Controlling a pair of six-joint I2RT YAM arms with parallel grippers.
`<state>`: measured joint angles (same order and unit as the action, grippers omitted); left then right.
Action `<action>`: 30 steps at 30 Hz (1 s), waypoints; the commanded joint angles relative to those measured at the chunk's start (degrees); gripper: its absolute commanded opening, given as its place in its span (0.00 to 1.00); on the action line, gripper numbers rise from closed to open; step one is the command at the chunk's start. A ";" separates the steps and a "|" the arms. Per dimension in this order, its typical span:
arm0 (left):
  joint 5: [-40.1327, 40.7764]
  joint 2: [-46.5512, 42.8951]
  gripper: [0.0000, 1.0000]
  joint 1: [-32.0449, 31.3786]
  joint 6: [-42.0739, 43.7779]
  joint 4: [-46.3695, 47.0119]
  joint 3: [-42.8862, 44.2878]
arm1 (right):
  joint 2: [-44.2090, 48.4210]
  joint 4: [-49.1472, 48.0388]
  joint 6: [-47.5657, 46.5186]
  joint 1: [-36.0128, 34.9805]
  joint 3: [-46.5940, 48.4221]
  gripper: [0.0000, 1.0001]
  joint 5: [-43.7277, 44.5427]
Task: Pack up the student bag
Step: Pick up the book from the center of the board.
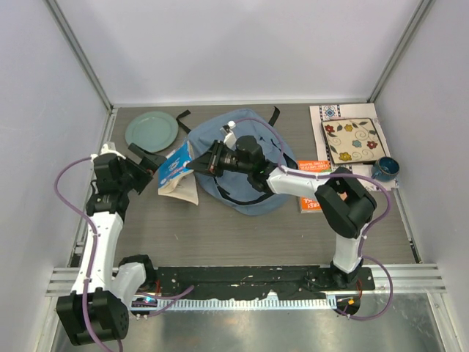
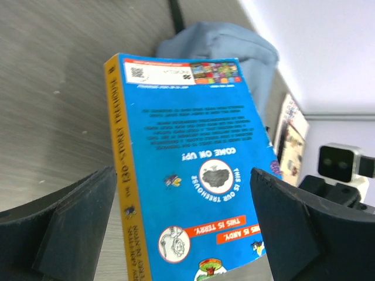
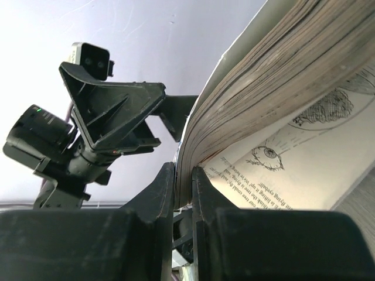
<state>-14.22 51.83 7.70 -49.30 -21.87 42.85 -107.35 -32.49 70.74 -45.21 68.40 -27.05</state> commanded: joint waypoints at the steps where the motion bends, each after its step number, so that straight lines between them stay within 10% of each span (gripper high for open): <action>1: -10.64 -0.24 1.00 0.56 -8.95 11.83 -3.28 | 6.62 -9.96 1.50 0.91 -1.42 0.01 -1.16; 5: -14.61 0.46 1.00 0.56 -16.35 20.36 -8.22 | 6.89 -12.59 3.08 1.61 -3.89 0.01 -1.25; 17: -9.68 -1.82 1.00 0.56 -13.45 1.74 -6.90 | 7.68 -13.21 3.44 2.50 -6.26 0.01 -0.99; 30: -13.12 3.36 1.00 -0.94 -26.10 23.07 -14.89 | 9.00 -15.50 4.05 2.50 -10.30 0.01 -2.83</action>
<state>-25.32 53.49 7.44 -70.63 -10.44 28.58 -103.74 -39.86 73.95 -43.00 58.98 -28.49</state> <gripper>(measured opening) 0.994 0.164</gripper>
